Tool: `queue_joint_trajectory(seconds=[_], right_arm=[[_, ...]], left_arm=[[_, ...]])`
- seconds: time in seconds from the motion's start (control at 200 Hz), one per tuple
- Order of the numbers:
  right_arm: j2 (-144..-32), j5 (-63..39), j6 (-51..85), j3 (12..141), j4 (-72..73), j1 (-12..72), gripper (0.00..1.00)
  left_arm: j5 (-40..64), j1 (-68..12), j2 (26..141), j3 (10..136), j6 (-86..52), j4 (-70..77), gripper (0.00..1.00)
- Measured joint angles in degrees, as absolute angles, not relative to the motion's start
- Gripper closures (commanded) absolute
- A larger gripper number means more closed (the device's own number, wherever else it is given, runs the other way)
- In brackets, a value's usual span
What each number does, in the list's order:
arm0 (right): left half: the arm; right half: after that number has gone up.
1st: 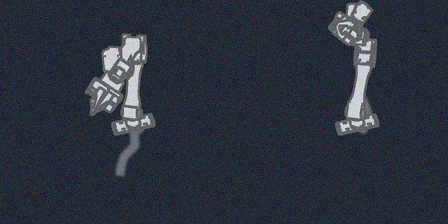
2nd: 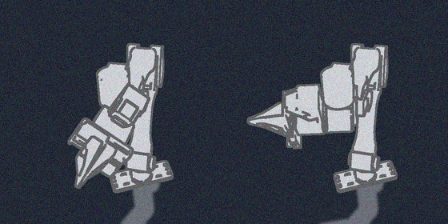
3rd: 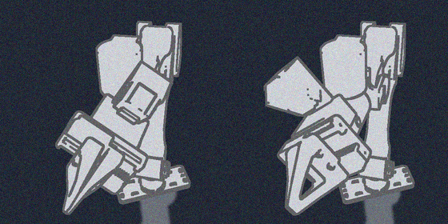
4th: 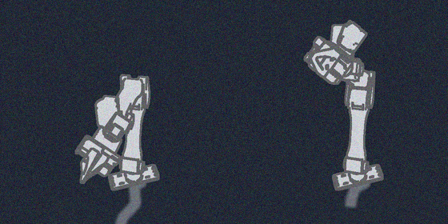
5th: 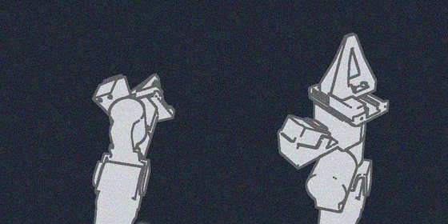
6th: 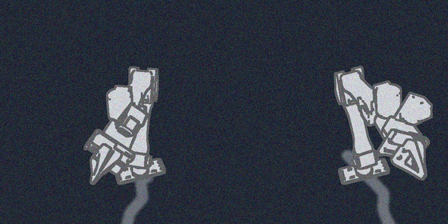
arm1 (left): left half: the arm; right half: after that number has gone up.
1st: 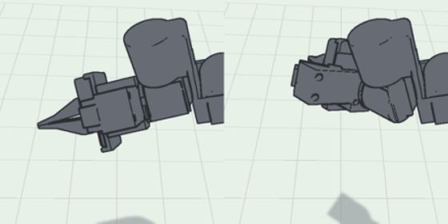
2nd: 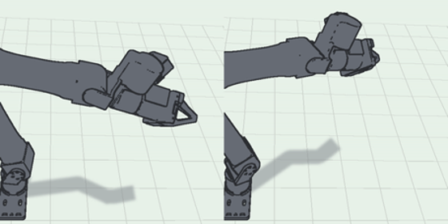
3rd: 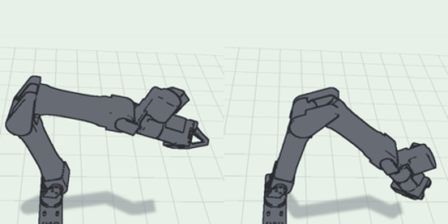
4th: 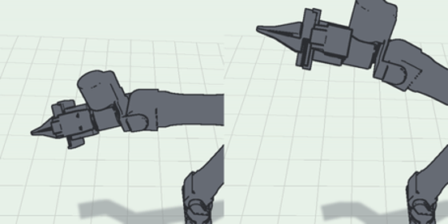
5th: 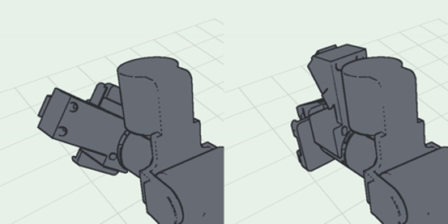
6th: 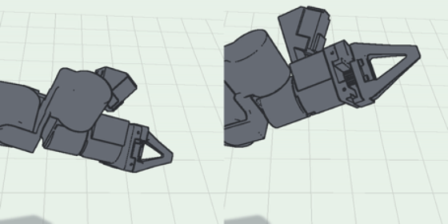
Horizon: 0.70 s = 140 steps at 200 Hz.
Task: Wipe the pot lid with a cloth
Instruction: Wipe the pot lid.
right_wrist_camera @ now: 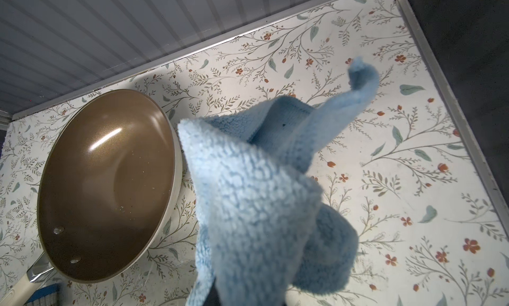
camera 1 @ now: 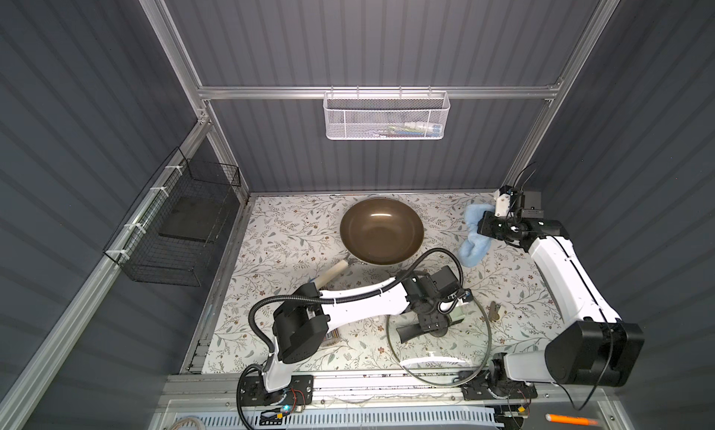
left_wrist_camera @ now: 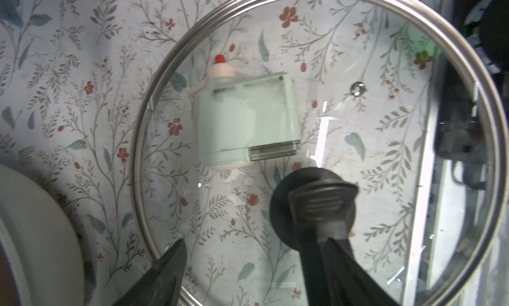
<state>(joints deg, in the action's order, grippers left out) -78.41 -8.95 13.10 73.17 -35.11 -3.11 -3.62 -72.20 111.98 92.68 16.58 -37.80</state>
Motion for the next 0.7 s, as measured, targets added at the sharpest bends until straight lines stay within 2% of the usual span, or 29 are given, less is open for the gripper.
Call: queue_joint_trajectory(seconds=[0.115,0.43,0.585,0.7], right_arm=[[-75.5,-9.0,13.6,70.2,-34.5,-3.2,1.0],[-68.0,-9.0,14.8,63.2,-33.8,-3.4,1.0],[-65.6,-8.8,15.0,61.2,-33.9,-3.4,1.0],[-65.1,-8.5,15.0,61.1,-33.8,-3.4,0.99]], left_arm=[[-1.8,-73.4,112.0,92.7,15.8,-38.1,0.2],[-4.8,-74.3,117.9,94.5,14.5,-38.5,0.32],[-7.9,-74.7,118.3,94.6,13.4,-38.0,0.54],[-10.0,-74.5,118.3,94.9,13.4,-38.1,0.75]])
